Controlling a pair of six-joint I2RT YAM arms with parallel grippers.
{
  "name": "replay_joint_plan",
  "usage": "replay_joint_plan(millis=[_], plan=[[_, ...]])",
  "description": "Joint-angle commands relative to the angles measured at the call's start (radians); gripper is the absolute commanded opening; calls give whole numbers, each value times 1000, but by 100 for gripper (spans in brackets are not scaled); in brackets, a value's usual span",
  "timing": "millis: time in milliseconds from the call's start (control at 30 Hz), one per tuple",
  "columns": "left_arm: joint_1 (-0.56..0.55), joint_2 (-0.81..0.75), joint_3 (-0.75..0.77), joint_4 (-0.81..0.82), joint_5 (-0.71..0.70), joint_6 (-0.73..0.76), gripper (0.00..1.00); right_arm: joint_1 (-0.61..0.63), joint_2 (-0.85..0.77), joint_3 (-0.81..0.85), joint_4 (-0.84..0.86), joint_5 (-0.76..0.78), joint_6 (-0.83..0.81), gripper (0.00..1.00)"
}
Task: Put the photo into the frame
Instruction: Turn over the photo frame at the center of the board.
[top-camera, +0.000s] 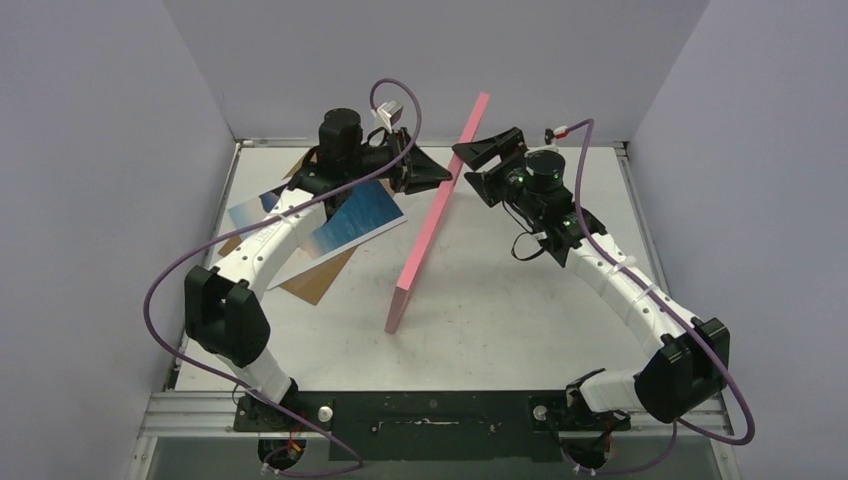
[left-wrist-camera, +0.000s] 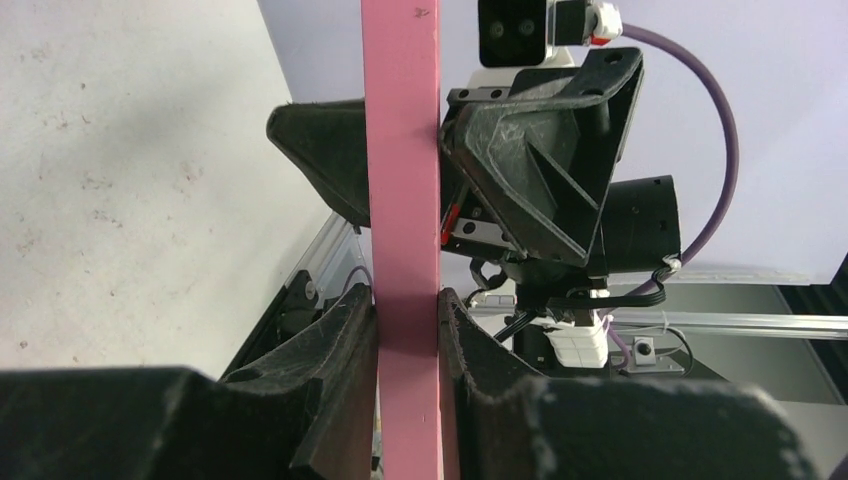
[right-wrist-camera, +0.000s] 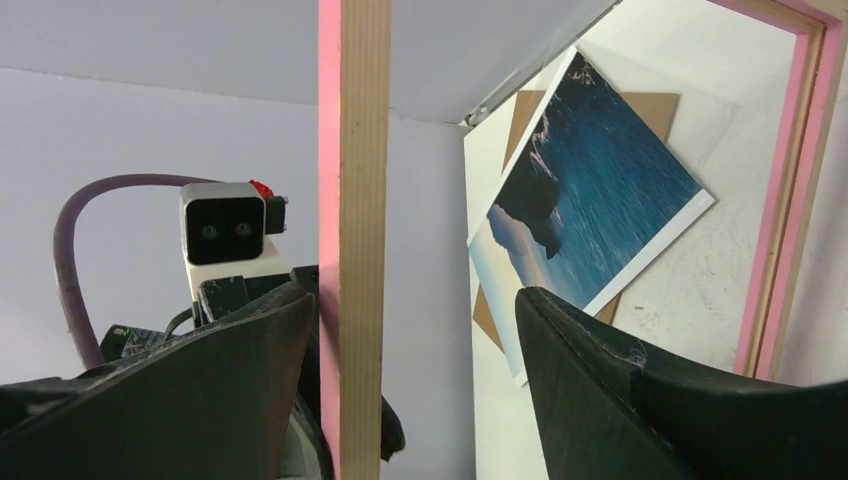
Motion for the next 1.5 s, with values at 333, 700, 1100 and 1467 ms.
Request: replay_joint_plan(millis=[333,700,1100,1467], plan=[[-21,-107,-41,116,5,-9,10,-12,1,18,167,-21,-50,38],[-18,-152,-96,111,-32,33,58,-39,-39,52,85,-12,-88,20],[127,-227,-106,-320,-203,378,73,-122,-20,317,-614,-51,-384,16],[153,-298,-158,-513,-386,555,92,-204,85,391,-853,85,-629,16]])
